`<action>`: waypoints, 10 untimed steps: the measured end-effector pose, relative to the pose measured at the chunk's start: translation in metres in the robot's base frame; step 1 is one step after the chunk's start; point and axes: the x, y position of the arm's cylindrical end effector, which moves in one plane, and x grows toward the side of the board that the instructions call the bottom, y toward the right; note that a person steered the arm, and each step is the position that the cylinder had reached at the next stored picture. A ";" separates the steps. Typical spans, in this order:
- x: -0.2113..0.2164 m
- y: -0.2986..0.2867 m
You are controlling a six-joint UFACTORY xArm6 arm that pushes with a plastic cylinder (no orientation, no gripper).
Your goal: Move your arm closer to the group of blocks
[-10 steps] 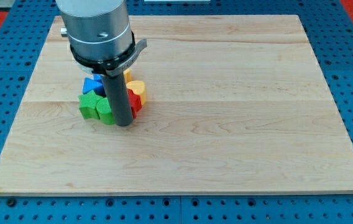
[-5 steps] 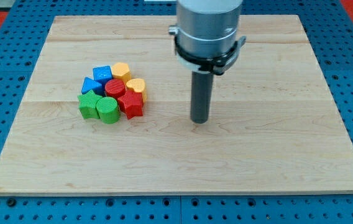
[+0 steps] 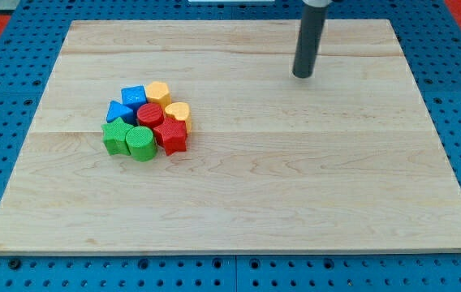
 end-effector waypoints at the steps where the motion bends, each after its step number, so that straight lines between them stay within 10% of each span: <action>1: -0.016 -0.030; 7: -0.007 -0.241; 10: 0.047 -0.240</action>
